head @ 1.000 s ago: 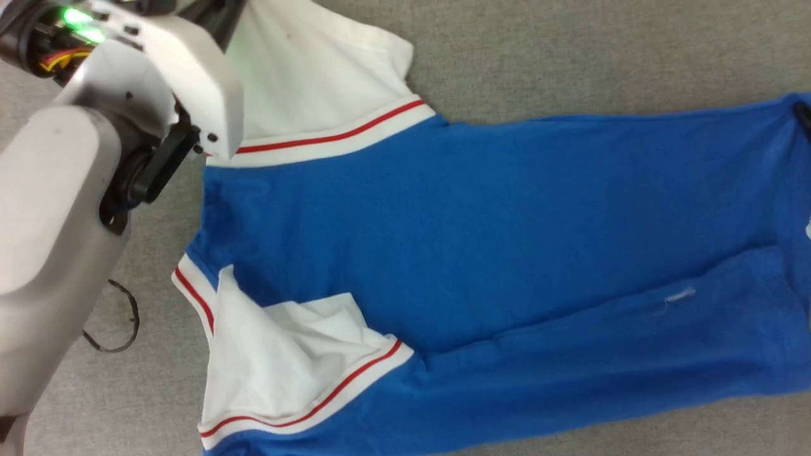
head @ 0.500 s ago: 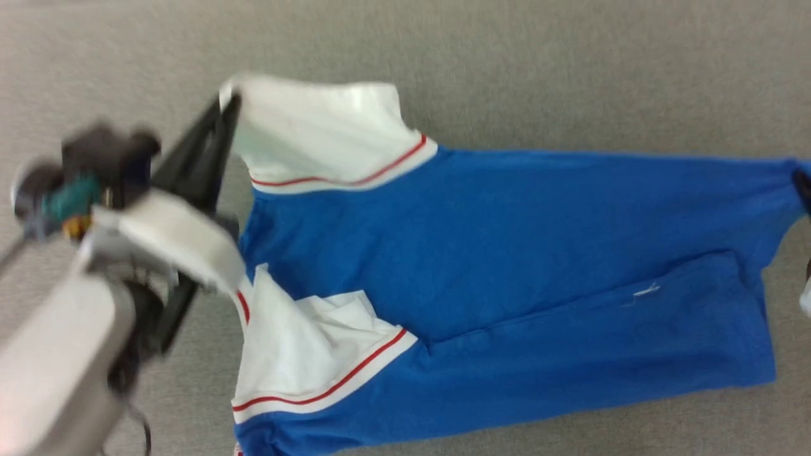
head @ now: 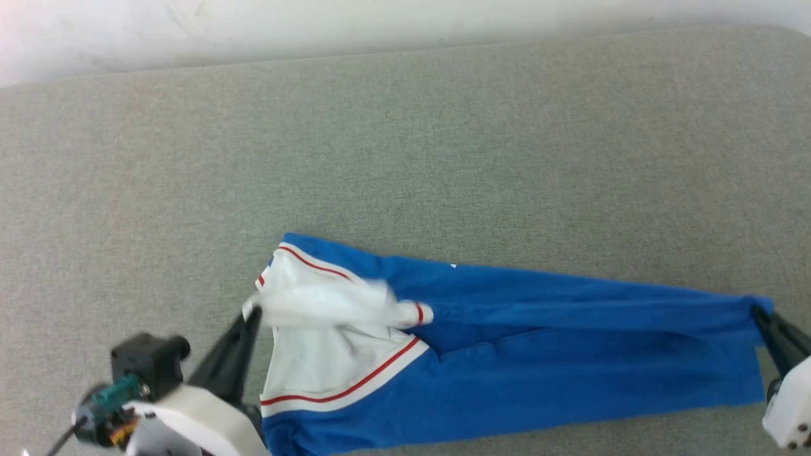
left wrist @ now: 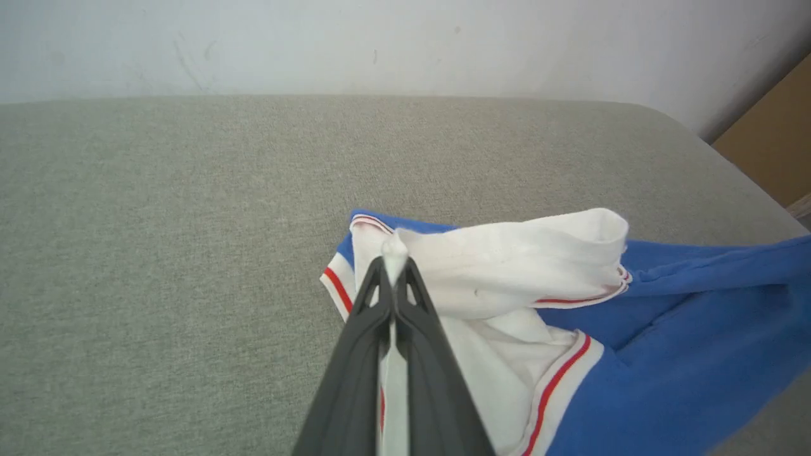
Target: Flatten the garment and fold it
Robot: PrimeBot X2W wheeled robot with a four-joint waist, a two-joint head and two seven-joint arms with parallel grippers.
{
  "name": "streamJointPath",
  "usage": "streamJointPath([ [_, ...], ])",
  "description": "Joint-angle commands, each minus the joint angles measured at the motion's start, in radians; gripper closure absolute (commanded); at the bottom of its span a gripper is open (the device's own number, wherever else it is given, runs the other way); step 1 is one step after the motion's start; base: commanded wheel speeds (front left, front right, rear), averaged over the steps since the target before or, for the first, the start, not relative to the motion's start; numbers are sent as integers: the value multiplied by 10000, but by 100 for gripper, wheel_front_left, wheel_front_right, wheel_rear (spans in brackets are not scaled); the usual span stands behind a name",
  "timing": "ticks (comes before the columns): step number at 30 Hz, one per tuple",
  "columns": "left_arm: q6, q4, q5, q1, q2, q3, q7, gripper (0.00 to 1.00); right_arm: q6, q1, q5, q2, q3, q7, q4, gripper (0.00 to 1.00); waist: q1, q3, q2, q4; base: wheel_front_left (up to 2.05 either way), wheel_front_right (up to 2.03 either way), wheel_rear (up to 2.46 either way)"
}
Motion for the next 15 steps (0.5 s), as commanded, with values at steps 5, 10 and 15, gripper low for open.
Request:
streamJointPath([
  [5, -95, 551, -351, 456, -160, -189, -9, 100, -19, 406, -165, 43, 54, -49, 221, 100, 3, -62, 0, -21, 0, 0, 0],
  [10, -338, 1308, -520, 459, -302, -398, 121, 98, -19, 399, -288, 30, 245, -106, 630, 43, 3, -196, 0, -131, 0, 0, 0],
  [15, -500, 1661, -567, 368, -487, -542, 114, 0, -19, 282, -273, 10, 391, -200, 885, 0, 3, -356, 0, -207, 0, 0, 0],
])
